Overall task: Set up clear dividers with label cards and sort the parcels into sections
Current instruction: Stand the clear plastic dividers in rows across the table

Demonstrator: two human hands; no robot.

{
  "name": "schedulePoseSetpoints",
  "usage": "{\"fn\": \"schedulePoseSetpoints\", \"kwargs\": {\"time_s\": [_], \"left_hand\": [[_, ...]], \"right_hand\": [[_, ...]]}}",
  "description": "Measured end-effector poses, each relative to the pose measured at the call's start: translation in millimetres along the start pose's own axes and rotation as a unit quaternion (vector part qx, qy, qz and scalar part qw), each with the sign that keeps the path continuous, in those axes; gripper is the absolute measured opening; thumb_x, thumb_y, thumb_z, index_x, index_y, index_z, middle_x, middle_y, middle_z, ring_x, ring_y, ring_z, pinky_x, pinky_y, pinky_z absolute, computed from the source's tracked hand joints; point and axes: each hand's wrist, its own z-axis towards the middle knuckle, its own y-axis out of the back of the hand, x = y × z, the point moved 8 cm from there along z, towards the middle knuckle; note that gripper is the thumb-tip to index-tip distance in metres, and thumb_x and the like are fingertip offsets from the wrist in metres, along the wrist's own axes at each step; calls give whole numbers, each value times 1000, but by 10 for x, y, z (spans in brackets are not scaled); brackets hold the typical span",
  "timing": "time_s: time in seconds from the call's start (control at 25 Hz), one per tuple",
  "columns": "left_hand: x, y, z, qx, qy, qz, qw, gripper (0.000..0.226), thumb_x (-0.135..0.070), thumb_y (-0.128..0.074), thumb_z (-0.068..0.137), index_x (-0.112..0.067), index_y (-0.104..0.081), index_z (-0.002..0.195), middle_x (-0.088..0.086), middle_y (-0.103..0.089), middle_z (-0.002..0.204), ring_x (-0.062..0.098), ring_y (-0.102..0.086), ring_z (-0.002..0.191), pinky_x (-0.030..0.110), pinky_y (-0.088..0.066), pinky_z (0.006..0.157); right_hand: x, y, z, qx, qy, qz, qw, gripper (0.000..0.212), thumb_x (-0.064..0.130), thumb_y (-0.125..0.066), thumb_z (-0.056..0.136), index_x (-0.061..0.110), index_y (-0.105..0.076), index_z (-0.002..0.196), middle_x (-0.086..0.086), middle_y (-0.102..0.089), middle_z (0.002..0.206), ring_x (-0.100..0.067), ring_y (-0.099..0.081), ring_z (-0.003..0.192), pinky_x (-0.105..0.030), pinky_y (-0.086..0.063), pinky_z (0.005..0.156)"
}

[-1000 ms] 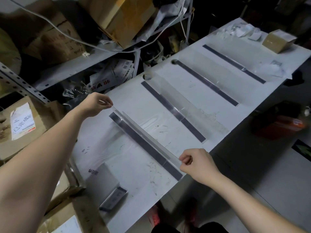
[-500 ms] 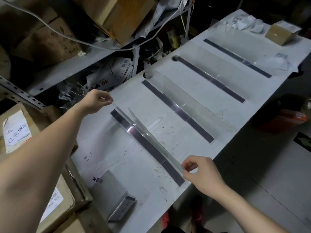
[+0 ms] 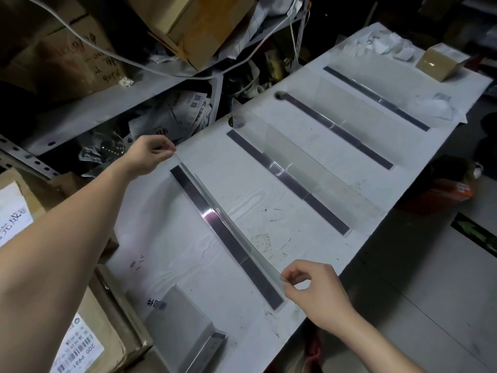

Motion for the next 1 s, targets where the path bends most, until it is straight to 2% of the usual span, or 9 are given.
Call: {"fn": "schedulePoseSetpoints", "kwargs": {"time_s": [0.16,0.28,0.48,0.6,0.8,1.0], "left_hand": [[55,10,45,-6,4,-11,1000,4,-13,-68,98,-13,-71,100,0,-69,92,8,-64,86,30,-47,84],[81,37,69,-26,4,-12,1000,11,-12,-68,99,-6,-73,106,6,-70,98,17,-65,91,28,-46,82],[74,18,108,-42,10,-41,998,15,-11,-67,99,-3,-71,111,5,-69,105,17,-64,98,19,-44,78],[135,-20,119,-30,21,-49,998,16,-9,-64,101,-4,-69,114,7,-68,107,20,-64,99,21,-46,79],[241,-90,169,-2,24,-61,998,14,-12,-64,101,-12,-66,114,8,-69,115,23,-64,106,34,-50,90],[179,-110,208,-18,20,-77,997,13,-11,-66,100,-12,-65,112,5,-69,111,21,-64,106,32,-49,93]], "right_hand": [[18,-23,28,-11,-16,-7,1000,16,20,-76,86,35,-72,81,22,-72,83,5,-68,86,-14,-50,70],[33,-21,53,-21,-22,-10,999,16,20,-76,87,35,-71,80,24,-72,83,7,-67,85,-12,-48,68],[58,-1,48,-31,-20,-13,999,16,19,-76,87,34,-72,81,21,-73,83,6,-68,85,-11,-49,66],[70,5,47,-32,-18,-9,999,19,16,-75,86,33,-71,77,22,-72,81,5,-68,84,-12,-51,66],[83,24,52,-31,-18,-11,999,18,19,-76,86,33,-70,77,24,-71,82,5,-68,85,-13,-50,66],[86,32,49,-31,-15,-14,999,17,19,-76,86,33,-71,77,22,-71,82,4,-68,85,-14,-52,68]]}}
